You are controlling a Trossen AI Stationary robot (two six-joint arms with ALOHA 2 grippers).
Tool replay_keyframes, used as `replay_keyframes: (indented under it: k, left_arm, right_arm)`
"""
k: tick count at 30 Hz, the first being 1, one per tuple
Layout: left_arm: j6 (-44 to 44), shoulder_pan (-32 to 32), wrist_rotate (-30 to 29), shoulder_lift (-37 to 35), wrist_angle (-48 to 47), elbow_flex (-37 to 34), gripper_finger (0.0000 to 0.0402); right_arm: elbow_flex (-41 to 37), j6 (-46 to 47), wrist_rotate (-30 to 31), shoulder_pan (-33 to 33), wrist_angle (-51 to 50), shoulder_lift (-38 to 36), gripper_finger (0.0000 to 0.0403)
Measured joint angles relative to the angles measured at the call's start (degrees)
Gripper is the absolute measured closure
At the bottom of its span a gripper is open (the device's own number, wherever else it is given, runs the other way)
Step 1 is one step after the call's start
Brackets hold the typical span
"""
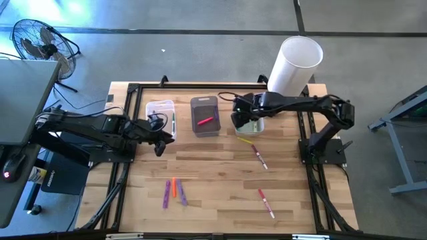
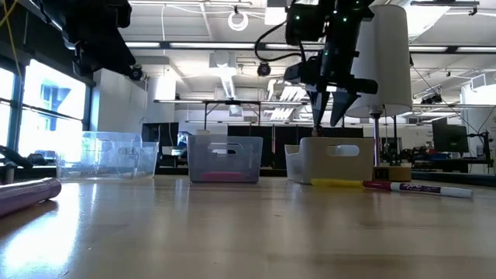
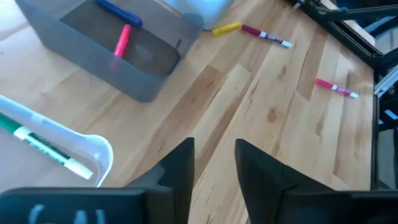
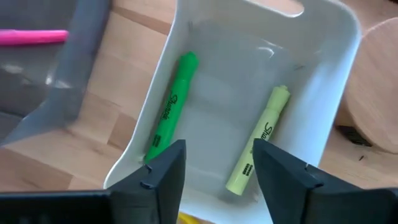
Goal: Pick & Place Markers
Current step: Put the pink highlighter pen into the gray bin
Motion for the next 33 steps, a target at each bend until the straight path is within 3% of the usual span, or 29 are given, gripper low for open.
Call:
replay_keyframes:
  k: [5,9,19,24,33]
  left_arm:
    - [1.12,0.0,0.53,0.88,1.28,0.0,0.0277]
    - [-10.27,0.0,2.2,1.17,-1.57,0.07,0.0289]
    - [-40.57,-2.3,12.15,4.69,-24.51,0.52,0.032]
    - [-53.33,-9.93,12.0,7.1,-21.76,0.52,0.0324]
    - [-80.99,-31.11,3.7,18.41,-12.2,0.81,0.0324]
  right_arm:
    - [0.02,-1.72,3.03,1.15,-0.28,-3.98,0.0221]
    - [0.02,-2.64,5.79,2.45,-0.72,-7.17,0.0225]
    - [0.04,-8.35,11.39,3.99,-1.03,-11.45,0.0237]
    - [0.04,-10.79,12.1,3.97,-1.1,-11.45,0.0242]
    - [0.04,-17.02,12.09,3.99,-1.09,-11.45,0.0246]
